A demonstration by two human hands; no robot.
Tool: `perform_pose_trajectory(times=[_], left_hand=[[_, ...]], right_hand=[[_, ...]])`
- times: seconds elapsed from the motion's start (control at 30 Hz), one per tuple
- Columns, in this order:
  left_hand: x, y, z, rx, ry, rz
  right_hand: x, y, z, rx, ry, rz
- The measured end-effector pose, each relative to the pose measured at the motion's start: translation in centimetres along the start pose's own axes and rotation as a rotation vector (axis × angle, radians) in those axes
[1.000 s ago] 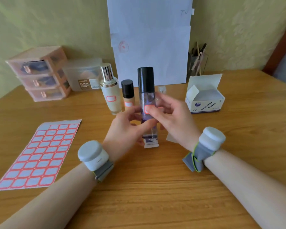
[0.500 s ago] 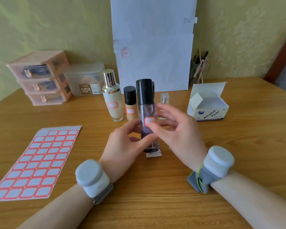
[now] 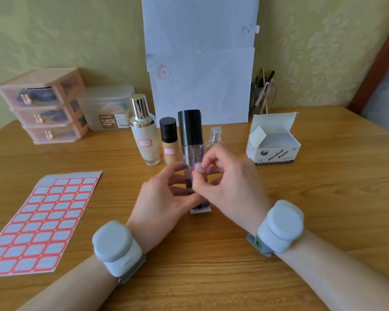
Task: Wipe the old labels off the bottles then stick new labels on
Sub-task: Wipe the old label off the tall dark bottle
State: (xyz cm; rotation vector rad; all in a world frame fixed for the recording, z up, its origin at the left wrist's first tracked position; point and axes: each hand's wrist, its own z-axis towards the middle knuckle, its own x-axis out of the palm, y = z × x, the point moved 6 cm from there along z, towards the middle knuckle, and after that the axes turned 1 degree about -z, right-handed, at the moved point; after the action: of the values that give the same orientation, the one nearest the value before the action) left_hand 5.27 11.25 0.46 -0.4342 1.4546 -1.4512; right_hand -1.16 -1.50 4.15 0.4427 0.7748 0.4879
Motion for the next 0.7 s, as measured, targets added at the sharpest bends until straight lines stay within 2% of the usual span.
perform_pose_trajectory(times=[0.47,0.7], left_hand=[[-0.17,-0.05,-0.09,0.038,-0.047,0.027],[-0.25,-0.45,-0.11,0.067,-0.054,0.065]], right_hand=[[0.01,0.76,0.02,-0.064,0.029,-0.112],[-0.20,0.66,0.10,-0.061,0.012,-0.082]])
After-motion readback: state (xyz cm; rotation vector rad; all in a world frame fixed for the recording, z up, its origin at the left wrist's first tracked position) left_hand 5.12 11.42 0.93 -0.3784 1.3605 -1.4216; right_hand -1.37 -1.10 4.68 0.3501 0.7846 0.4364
